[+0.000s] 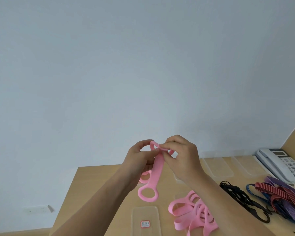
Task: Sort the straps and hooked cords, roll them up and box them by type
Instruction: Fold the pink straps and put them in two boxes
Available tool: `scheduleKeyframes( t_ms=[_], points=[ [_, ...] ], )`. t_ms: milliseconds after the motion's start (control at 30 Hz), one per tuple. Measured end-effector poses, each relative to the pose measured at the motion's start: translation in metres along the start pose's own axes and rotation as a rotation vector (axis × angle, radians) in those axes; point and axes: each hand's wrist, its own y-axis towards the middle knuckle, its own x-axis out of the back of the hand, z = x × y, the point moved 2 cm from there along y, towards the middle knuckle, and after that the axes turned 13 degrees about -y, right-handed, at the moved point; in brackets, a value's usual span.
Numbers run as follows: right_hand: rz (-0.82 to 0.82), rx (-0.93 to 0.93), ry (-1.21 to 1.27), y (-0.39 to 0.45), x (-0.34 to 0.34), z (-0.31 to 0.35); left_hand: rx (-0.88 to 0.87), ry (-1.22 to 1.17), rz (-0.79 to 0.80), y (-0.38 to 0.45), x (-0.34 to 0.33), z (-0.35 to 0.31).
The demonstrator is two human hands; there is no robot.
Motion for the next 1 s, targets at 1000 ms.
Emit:
scheduleKeyframes(
  t_ms=[1000],
  points=[
    [0.195, -0.128, -0.031, 0.002, 0.006, -0.005, -0.111, 0.239, -0.048, -0.005, 0.004, 0.005]
  ],
)
